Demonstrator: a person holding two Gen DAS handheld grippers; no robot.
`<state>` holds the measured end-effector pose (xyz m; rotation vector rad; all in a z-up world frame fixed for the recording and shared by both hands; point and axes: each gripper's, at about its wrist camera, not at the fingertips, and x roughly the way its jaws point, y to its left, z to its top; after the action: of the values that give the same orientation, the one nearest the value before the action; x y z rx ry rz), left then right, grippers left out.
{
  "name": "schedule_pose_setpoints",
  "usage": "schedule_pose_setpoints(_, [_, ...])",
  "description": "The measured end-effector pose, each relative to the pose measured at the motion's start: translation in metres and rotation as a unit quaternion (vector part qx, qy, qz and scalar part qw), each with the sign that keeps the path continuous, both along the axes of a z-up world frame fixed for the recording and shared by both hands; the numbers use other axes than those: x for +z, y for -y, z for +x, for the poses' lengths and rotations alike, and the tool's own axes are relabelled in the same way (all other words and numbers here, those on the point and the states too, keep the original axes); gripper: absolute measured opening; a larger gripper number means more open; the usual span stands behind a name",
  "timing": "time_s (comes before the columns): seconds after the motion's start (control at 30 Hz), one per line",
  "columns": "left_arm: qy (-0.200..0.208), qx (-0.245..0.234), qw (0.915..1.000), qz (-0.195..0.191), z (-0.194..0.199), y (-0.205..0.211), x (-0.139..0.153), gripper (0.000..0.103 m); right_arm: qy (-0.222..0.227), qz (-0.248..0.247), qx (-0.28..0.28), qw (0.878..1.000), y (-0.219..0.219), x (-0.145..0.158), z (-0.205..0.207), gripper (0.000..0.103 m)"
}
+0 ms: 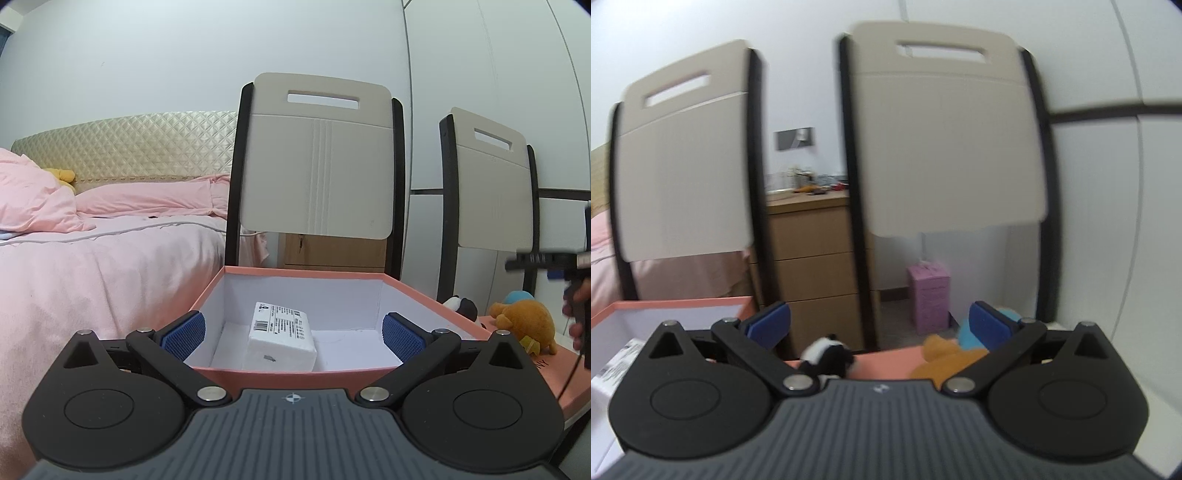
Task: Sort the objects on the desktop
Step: 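Reach the right tool to the orange plush toy and grasp it, then carry the orange plush with the right tool into the open box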
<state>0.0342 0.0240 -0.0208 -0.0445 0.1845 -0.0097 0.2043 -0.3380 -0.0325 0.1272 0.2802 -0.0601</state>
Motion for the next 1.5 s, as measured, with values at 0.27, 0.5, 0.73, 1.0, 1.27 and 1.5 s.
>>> schedule_pose_setpoints(0.27, [-0.007,0.011,0.9999,0.002,0.002,0.000,-0.003,0.103,-0.024,-0.023,-0.012,0.999,0.017,-0.027,0.004,0.103])
schedule_pose_setpoints(0.5, [-0.011,0.014,0.9998,-0.003,0.003,0.000,-0.004,0.103,-0.037,0.009,-0.047,0.998,0.031,-0.031,0.011,0.103])
schedule_pose_setpoints(0.73, [-0.015,0.019,0.9997,-0.010,0.004,-0.002,-0.004,0.103,-0.045,0.019,-0.063,0.997,0.033,-0.034,0.017,0.103])
schedule_pose_setpoints(1.0, [-0.017,0.021,0.9996,-0.007,0.005,-0.001,-0.005,0.103,-0.107,0.002,-0.097,0.989,0.033,-0.052,0.044,0.103])
schedule_pose_setpoints(1.27, [-0.014,0.024,0.9996,-0.005,0.004,-0.001,-0.005,0.103,-0.129,0.024,-0.085,0.988,0.041,-0.053,0.049,0.084])
schedule_pose_setpoints(1.5, [-0.011,0.026,0.9996,-0.004,0.001,0.001,-0.005,0.103,-0.098,0.028,-0.085,0.991,0.042,-0.035,0.032,0.072])
